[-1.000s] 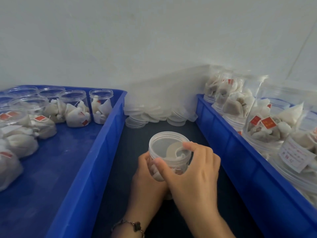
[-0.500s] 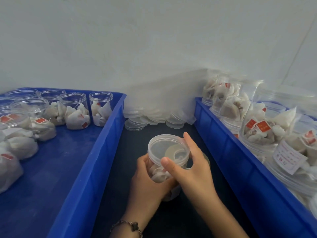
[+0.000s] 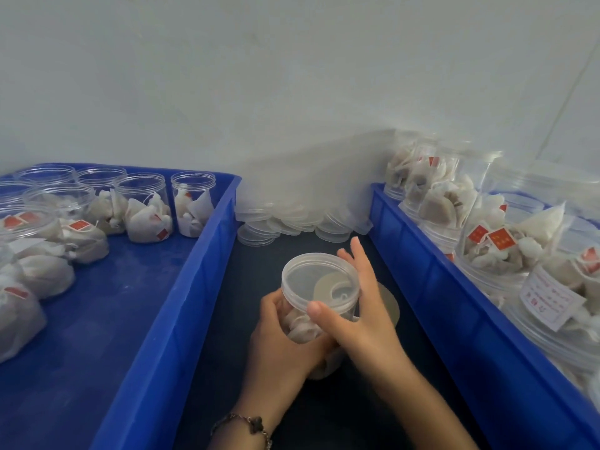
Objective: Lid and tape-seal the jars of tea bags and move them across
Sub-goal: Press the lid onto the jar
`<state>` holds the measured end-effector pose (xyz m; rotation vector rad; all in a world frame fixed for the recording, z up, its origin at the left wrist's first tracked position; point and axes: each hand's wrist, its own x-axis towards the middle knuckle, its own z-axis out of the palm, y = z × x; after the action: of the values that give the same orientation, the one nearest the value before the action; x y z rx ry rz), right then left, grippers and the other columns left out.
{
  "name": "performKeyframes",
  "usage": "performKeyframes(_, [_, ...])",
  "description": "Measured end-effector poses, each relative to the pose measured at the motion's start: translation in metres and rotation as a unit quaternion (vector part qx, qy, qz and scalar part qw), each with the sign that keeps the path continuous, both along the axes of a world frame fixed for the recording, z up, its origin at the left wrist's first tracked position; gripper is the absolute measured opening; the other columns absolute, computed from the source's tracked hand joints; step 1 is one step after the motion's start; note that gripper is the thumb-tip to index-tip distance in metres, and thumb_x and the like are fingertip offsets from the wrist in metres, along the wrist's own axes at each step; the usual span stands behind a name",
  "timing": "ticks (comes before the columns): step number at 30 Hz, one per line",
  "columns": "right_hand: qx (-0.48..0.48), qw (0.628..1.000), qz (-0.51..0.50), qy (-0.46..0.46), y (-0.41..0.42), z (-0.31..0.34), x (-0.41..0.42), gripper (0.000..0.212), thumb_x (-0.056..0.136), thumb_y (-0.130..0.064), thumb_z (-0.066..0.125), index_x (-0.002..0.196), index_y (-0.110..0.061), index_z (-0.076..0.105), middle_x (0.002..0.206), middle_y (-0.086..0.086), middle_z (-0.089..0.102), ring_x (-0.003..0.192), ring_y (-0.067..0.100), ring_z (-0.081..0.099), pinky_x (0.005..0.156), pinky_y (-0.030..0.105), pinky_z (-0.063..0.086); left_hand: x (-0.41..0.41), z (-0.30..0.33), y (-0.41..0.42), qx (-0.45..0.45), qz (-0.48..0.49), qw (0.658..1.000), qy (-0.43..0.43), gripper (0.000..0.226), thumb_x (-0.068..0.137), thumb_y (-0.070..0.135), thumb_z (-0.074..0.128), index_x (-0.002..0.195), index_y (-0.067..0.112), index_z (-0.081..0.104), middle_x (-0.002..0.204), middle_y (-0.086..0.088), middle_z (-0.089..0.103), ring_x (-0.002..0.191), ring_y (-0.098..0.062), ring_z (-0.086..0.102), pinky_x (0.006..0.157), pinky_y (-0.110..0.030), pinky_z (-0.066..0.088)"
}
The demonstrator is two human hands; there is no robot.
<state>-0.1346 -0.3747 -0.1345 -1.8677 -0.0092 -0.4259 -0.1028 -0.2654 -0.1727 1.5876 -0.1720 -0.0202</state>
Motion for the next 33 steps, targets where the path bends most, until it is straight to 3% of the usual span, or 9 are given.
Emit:
performKeyframes(4, [0.006, 0.999, -0.036, -0.012, -0.005, -0.001, 0.003, 0.09, 0.053, -0.046, 0.085, 0.131, -0.046, 0.042, 0.129, -0.025, 0.051, 0.12, -0.007, 0.046, 0.099, 0.019, 0.041, 0.003, 0.0, 0.0, 0.018, 0.005, 1.0, 0.008, 0.074, 0.033, 0.056, 0.075, 0.099, 0.043, 0.044, 0.093, 0.024, 0.058, 0.076, 0.028, 0.05, 0.051, 0.0, 0.04])
performKeyframes(8, [-0.07, 0.981, -0.182, -0.02, 0.017, 0.0, -0.002, 0.099, 0.04, -0.072, 0.067, 0.132, -0.04, 0.046, 0.122, -0.031, 0.042, 0.124, -0.002, 0.038, 0.108, 0.037, 0.035, 0.003, 0.002, -0.001, 0.018, 0.006, 0.999, 0.037, 0.072, 0.037, 0.057, 0.069, 0.103, 0.047, 0.044, 0.087, 0.021, 0.065, 0.072, 0.01, 0.063, 0.048, -0.011, 0.049])
performKeyframes(12, [-0.087, 0.962, -0.259, -0.008, 0.037, -0.001, -0.004, 0.103, 0.042, -0.072, 0.062, 0.137, -0.037, 0.041, 0.126, -0.026, 0.04, 0.124, -0.005, 0.029, 0.111, 0.036, 0.03, 0.005, 0.0, -0.001, 0.051, -0.005, 0.998, 0.035, 0.056, 0.056, 0.054, 0.073, 0.1, 0.042, 0.04, 0.088, 0.017, 0.062, 0.071, 0.02, 0.055, 0.043, -0.001, 0.038])
performKeyframes(15, [-0.092, 0.975, -0.204, 0.0, 0.031, 0.005, -0.004, 0.096, 0.041, -0.066, 0.068, 0.129, -0.04, 0.04, 0.122, -0.024, 0.034, 0.119, -0.009, 0.023, 0.103, 0.022, 0.027, 0.007, -0.003, -0.001, 0.023, 0.0, 0.999, 0.03, 0.052, 0.063, 0.039, 0.081, 0.097, 0.04, 0.042, 0.094, 0.018, 0.06, 0.075, 0.017, 0.057, 0.048, -0.003, 0.041])
performKeyframes(19, [-0.213, 0.973, 0.04, 0.077, -0.007, 0.037, 0.006, 0.098, 0.045, -0.066, 0.075, 0.126, -0.064, 0.02, 0.149, -0.029, 0.008, 0.14, -0.002, 0.0, 0.116, 0.038, 0.016, 0.005, 0.0, -0.001, -0.017, -0.031, 0.999, 0.018, 0.072, 0.053, 0.018, 0.09, 0.098, 0.037, 0.038, 0.1, 0.017, 0.055, 0.079, 0.013, 0.061, 0.055, -0.006, 0.046])
performKeyframes(22, [-0.252, 0.954, 0.122, 0.105, -0.02, 0.052, 0.015, 0.082, 0.061, -0.051, 0.082, 0.124, -0.067, 0.031, 0.148, -0.027, 0.026, 0.142, -0.002, 0.006, 0.117, 0.047, 0.016, 0.002, 0.002, 0.001, -0.036, -0.059, 0.997, 0.018, 0.075, 0.056, 0.01, 0.089, 0.105, 0.035, 0.039, 0.107, 0.015, 0.056, 0.084, 0.017, 0.058, 0.062, -0.006, 0.047])
performKeyframes(25, [-0.273, 0.957, 0.067, 0.074, -0.014, 0.049, 0.018, 0.062, 0.064, -0.05, 0.078, 0.117, -0.057, 0.048, 0.134, -0.026, 0.04, 0.133, -0.002, 0.026, 0.113, 0.042, 0.025, 0.001, 0.007, 0.0, -0.029, -0.056, 0.998, 0.021, 0.084, 0.048, 0.024, 0.09, 0.112, 0.037, 0.038, 0.107, 0.015, 0.056, 0.086, 0.01, 0.06, 0.068, -0.013, 0.05])
performKeyframes(29, [-0.304, 0.945, -0.087, 0.082, 0.009, 0.038, 0.008, 0.075, 0.059, -0.073, 0.057, 0.128, -0.045, 0.047, 0.124, -0.027, 0.039, 0.119, 0.003, 0.031, 0.101, 0.032, 0.035, 0.004, 0.003, -0.005, 0.003, -0.022, 0.999, 0.027, 0.069, 0.057, 0.028, 0.087, 0.105, 0.038, 0.038, 0.093, 0.02, 0.054, 0.072, 0.017, 0.057, 0.048, -0.006, 0.043])
performKeyframes(33, [-0.481, 0.826, -0.265, 0.131, 0.048, 0.032, -0.002, 0.082, 0.069, -0.086, 0.025, 0.129, -0.033, 0.04, 0.124, -0.001, 0.041, 0.108, 0.022, 0.035, 0.085, 0.037, 0.033, 0.011, -0.001, -0.007, -0.016, -0.004, 0.997, 0.075, 0.056, 0.062, 0.045, 0.078, 0.103, 0.032, 0.043, 0.084, 0.008, 0.06, 0.065, 0.001, 0.063, 0.054, -0.017, 0.049])
